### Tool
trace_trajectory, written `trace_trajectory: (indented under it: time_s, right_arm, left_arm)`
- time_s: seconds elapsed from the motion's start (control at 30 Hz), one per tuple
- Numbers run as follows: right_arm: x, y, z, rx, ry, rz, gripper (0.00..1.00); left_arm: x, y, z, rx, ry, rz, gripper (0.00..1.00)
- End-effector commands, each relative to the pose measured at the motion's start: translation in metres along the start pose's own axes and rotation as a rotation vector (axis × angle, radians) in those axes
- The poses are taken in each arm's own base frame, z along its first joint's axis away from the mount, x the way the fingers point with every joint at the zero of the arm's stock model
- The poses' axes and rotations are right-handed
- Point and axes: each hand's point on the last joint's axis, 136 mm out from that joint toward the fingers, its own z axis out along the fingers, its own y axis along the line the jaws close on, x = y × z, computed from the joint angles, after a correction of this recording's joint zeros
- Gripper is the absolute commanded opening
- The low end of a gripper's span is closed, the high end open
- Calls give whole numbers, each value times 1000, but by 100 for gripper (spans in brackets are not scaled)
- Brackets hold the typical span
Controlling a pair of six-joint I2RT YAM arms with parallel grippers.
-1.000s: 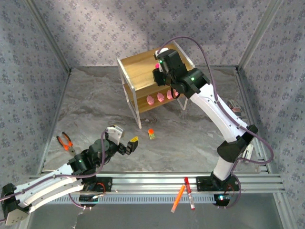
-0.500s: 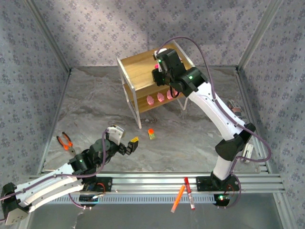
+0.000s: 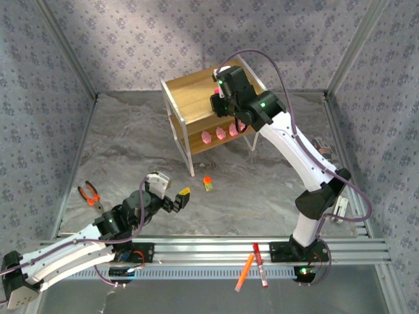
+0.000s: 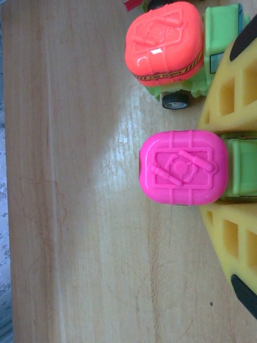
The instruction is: Place and organize the plastic toys onto the shelf
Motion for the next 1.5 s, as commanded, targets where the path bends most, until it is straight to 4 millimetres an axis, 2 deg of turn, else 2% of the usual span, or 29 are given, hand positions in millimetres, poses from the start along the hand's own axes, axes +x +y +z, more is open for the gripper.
trace_trajectory:
  time_s: [0.0, 0.9, 1.13, 1.47]
  right_arm:
    - [-5, -3, -2, -3, -7, 3, 32]
    - [-7, -2, 0, -14, 3, -3, 39]
    - [-8, -2, -1, -15, -1, -5, 43]
    - [-14, -1, -9, -19, -16, -8, 43]
  left_arm:
    - [-3, 2, 0, -10, -6, -16, 99]
    - [-2, 2, 1, -12, -2, -12, 100]
    - [-2, 2, 1, -11, 0, -11, 99]
    - [-2, 1, 1, -10, 2, -11, 99]
